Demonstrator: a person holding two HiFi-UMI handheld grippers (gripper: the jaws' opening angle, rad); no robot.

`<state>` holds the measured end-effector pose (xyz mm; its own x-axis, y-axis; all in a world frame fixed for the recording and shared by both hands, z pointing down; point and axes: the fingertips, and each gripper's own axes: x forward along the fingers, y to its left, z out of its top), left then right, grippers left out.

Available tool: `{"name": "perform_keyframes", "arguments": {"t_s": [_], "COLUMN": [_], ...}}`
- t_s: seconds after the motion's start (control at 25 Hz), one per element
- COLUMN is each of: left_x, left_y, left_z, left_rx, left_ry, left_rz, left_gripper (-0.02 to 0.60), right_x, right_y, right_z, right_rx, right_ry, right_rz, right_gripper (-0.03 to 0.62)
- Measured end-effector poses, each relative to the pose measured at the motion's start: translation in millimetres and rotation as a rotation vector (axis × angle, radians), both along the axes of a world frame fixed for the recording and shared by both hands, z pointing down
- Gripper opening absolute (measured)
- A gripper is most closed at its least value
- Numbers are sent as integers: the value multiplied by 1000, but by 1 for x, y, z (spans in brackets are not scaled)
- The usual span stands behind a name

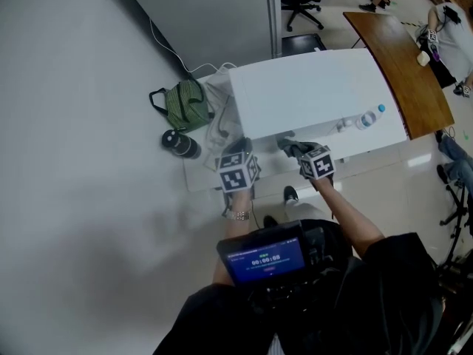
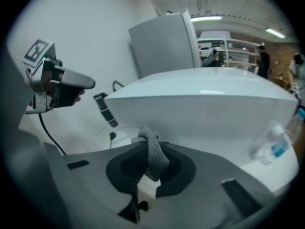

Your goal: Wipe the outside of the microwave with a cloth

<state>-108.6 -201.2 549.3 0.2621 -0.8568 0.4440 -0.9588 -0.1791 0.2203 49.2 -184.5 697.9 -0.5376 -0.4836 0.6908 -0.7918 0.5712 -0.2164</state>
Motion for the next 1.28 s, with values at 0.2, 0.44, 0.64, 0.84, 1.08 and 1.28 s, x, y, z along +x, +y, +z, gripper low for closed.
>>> {"name": "perform_keyframes", "arguments": {"t_s": [0.2, 0.44, 0.64, 0.84, 1.08, 1.28], "left_x": [-30, -51, -60, -44, 4, 48], "left_y": [14, 27, 40, 52, 68, 73], "left_z": [6, 12, 8, 1, 3, 12], "left_rx": [-19, -31, -13, 10, 16, -25], "left_ry": [-17, -11, 3, 6, 24, 9], "left_rz": [-63, -131, -141, -94, -2, 63], "left_gripper": [17, 17, 17, 17, 17, 9], "right_x": [-111, -20, 125, 175, 56, -37], "right_y": [17, -36, -61, -59, 6, 65], "right_z": [47, 58, 58, 18, -39, -70], "right_rx": [-118, -95, -83, -14, -6, -46], "right_ry": [-58, 62, 164, 162, -14, -88], "right_rz": [-145, 33, 310, 414, 226, 45], "right_gripper": [23, 23, 21, 22, 23, 23]}}
